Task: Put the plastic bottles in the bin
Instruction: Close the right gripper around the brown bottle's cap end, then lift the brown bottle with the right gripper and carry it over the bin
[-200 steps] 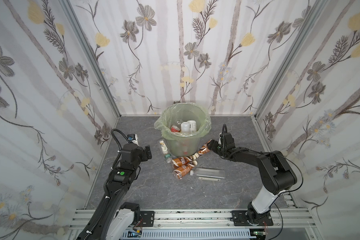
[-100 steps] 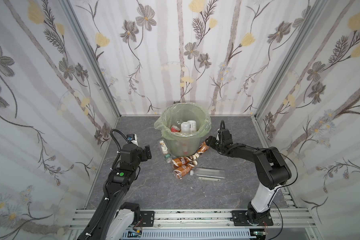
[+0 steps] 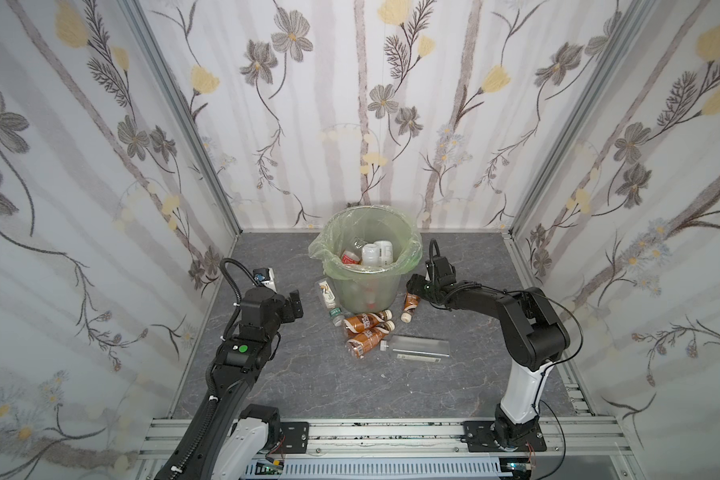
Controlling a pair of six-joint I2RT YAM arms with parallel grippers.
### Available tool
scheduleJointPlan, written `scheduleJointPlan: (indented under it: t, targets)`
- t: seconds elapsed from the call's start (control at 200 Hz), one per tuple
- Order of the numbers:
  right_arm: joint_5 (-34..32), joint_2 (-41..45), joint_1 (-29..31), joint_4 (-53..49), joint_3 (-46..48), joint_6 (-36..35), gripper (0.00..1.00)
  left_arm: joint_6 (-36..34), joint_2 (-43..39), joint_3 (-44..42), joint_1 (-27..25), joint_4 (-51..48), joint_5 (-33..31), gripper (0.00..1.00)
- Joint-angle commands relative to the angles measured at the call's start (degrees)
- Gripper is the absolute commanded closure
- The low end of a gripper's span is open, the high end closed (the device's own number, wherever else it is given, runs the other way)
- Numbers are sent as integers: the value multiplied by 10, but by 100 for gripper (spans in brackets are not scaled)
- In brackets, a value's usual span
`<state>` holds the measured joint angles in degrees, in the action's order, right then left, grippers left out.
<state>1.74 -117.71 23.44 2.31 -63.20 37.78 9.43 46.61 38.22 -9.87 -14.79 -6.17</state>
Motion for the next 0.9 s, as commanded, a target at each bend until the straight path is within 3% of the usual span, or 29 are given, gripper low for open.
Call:
scheduleJointPlan:
  t: [0.0, 0.335, 0.899]
  targets:
    - [-57, 1, 11, -31, -10, -29, 30, 3, 2, -1, 1, 15, 5, 8]
    - [-49, -7, 13, -33, -1, -48, 32, 6, 6, -2, 1, 15, 6, 8]
    - [-47, 57, -4, -1, 39, -75, 47, 6, 5, -2, 1, 16, 7, 8]
